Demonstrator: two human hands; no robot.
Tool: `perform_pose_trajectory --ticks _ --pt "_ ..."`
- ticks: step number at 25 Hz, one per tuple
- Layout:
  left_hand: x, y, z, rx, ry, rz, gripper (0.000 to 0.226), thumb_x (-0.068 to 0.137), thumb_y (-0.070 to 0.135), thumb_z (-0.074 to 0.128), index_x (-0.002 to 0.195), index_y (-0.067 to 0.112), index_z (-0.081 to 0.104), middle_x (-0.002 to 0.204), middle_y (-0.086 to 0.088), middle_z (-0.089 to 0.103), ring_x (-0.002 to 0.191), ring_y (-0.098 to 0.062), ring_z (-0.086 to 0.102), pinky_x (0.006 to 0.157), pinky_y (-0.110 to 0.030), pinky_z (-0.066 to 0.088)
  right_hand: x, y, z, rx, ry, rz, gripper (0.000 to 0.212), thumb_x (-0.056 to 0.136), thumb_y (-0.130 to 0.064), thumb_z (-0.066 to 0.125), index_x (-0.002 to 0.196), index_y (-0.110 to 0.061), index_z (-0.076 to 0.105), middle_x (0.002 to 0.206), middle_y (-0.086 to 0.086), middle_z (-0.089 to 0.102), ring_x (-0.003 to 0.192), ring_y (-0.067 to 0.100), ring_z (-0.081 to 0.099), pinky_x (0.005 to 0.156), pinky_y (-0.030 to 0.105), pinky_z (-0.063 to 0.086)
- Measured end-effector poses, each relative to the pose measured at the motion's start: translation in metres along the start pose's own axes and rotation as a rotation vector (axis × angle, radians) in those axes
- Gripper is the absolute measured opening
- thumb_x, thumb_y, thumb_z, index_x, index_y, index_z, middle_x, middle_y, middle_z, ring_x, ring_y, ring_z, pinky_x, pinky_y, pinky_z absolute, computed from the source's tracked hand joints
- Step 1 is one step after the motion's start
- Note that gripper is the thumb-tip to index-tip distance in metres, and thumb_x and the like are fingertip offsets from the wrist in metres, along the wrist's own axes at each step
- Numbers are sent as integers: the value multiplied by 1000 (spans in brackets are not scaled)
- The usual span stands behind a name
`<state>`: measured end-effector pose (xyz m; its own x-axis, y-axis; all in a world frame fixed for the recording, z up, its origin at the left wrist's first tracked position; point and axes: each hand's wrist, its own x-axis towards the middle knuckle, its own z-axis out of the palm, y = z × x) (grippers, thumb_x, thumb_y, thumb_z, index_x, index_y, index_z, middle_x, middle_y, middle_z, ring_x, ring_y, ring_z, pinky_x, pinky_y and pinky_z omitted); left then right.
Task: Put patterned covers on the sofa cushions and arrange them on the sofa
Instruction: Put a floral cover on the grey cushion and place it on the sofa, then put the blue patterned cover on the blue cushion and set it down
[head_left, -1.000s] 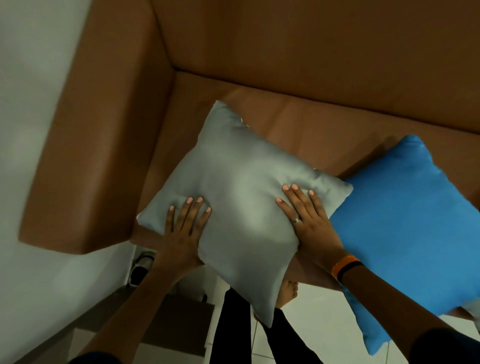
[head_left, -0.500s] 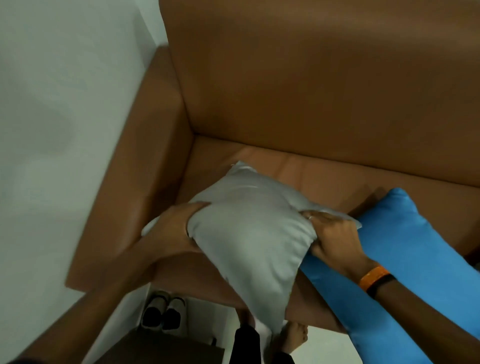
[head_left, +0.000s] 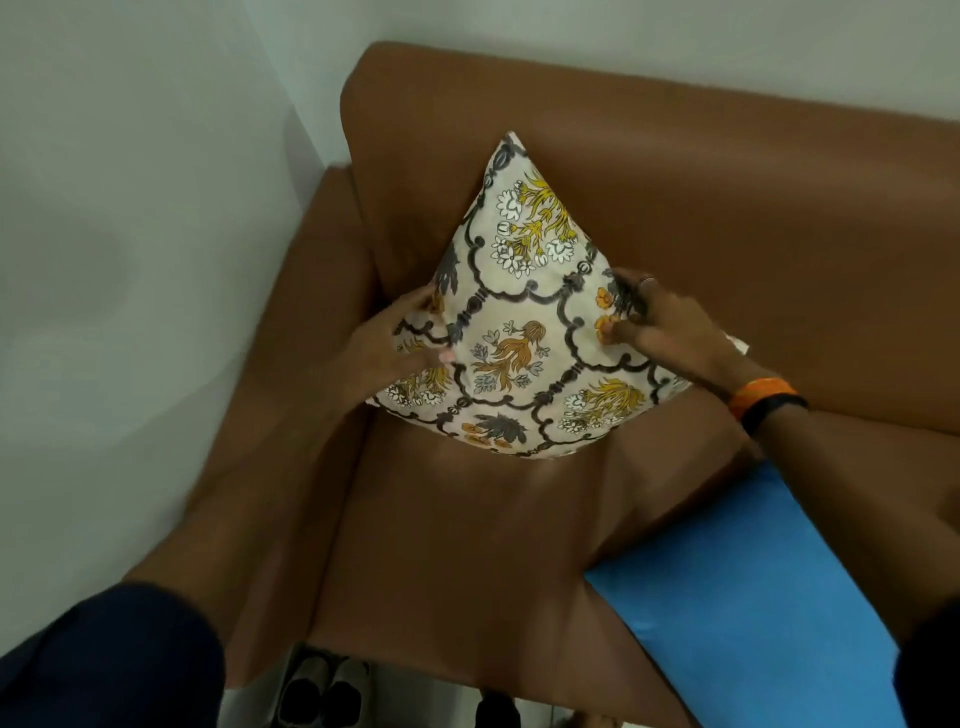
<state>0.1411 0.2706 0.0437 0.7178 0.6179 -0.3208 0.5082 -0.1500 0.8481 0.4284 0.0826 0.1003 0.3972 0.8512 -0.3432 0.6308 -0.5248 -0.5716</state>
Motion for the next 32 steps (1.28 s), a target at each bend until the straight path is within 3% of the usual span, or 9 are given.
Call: perform_pose_trajectory --ticks 3,7,11,13,19,23,27,29,32 --pt "8 -1 25 38 56 56 123 63 43 97 162 24 27 164 4 38 151 -14 37 126 -46 34 13 9 26 81 97 8 66 97 -30 65 155 -17 35 143 15 59 129 39 55 113 56 41" --pt "1 -9 40 121 181 96 128 57 67 84 163 27 24 162 13 31 152 -10 30 127 -47 31 4 20 46 22 248 -58 68 98 -33 64 156 -15 35 152 15 51 143 36 42 123 60 23" --pt "-25 1 69 453 344 287 122 70 70 74 162 7 24 169 -13 22 159 -31 16 128 -58 22 -36 44 51 -27 371 -196 76 93 -43 62 156 -13 36 165 14 36 155 31 27 127 55 19" --pt "-44 9 99 528 361 386 117 75 68 74 160 4 26 168 -17 23 159 -34 15 128 -57 23 -74 71 56 -74 366 -263 74 91 -41 64 154 -11 40 164 15 35 155 32 27 126 57 23" --pt "-113 18 261 659 43 571 110 78 69 74 158 8 32 167 -16 28 158 -35 22 124 -58 31 -241 216 78 -203 172 -226 77 86 -39 68 153 -14 42 166 14 34 158 30 22 124 60 25" --pt "-162 4 379 737 -145 631 110 81 78 64 162 12 29 170 -12 23 161 -31 15 132 -49 12 -330 319 89 -301 67 -220 81 85 -46 71 154 -16 42 169 11 30 160 28 18 124 60 26" --pt "-198 -16 456 959 -315 581 124 73 85 59 166 19 8 172 -11 16 161 -33 13 128 -52 18 -377 388 99 -422 6 -257 95 84 -68 63 160 -22 32 174 5 18 161 26 14 128 56 20" --pt "-208 -28 477 1098 -341 555 131 69 80 64 166 22 -2 173 -12 14 160 -35 13 126 -57 17 -389 415 107 -475 -47 -306 106 78 -71 63 163 -24 22 175 5 13 161 27 12 129 55 15" --pt "-202 -42 501 1156 -263 542 137 65 72 78 166 22 0 169 -11 22 157 -35 18 122 -61 20 -389 448 124 -519 -76 -359 111 73 -62 63 165 -24 14 175 6 9 161 28 9 129 55 13"
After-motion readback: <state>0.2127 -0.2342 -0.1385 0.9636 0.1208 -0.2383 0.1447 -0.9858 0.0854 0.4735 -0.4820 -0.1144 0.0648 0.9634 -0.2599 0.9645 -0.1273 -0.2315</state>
